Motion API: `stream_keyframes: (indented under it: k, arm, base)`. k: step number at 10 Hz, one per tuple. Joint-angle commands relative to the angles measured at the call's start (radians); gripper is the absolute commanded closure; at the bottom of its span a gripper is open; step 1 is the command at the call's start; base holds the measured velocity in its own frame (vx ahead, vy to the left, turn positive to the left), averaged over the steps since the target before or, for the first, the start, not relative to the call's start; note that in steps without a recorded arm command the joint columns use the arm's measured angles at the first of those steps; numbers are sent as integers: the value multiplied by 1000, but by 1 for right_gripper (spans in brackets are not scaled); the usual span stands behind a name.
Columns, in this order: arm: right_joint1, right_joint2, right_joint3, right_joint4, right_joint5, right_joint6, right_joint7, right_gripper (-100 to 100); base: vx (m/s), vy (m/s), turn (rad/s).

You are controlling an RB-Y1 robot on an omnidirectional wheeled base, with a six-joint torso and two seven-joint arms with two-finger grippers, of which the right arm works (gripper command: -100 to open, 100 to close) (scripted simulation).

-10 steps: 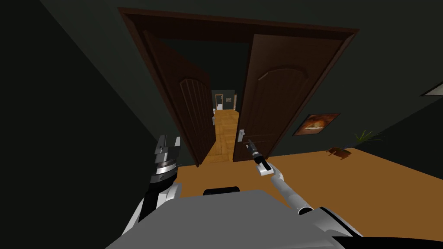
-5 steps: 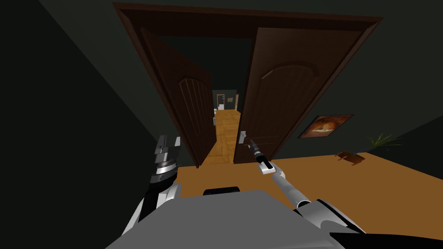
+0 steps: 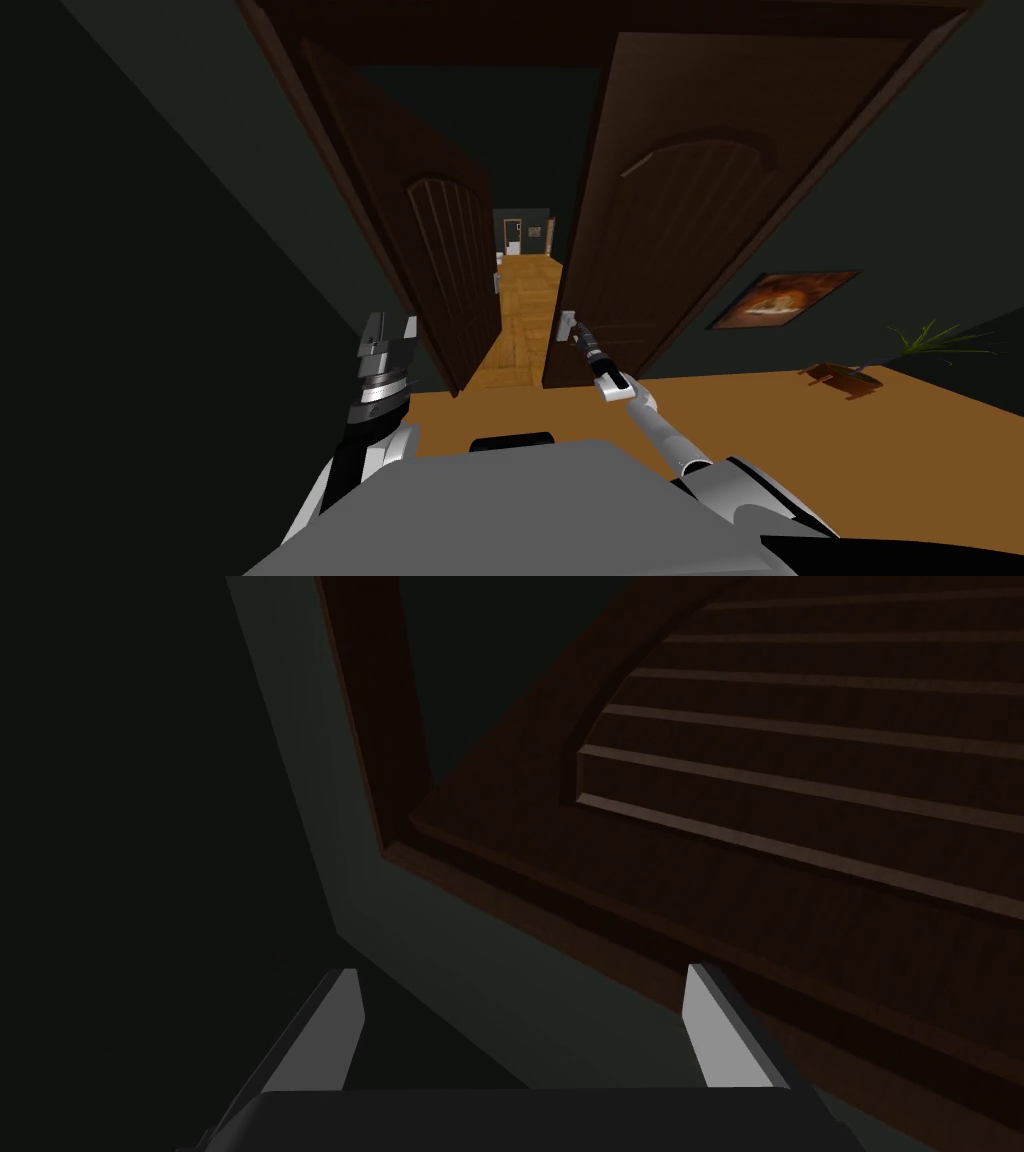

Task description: Push the door open

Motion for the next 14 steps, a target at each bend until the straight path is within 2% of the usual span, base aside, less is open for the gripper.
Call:
stream_keyframes:
  k: [1, 4, 5, 10, 11, 14]
  arm:
    - [-9, 7, -7, 12, 1, 2, 5, -100]
    - [-15, 12, -12, 19, 2, 4, 8, -100]
    - [-15, 12, -12, 19, 2, 4, 8, 100]
    - [-15, 12, -12, 19, 2, 4, 8, 100]
    - [-35, 27, -43, 31, 0, 2, 38, 100]
    - [-62, 58, -91, 55, -4, -3, 89, 100]
  base:
    - [190, -41, 52]
    - [155, -34, 33]
    - [-7, 0, -7]
    - [-7, 0, 4]
    - [70, 1, -4]
    - [116, -1, 2]
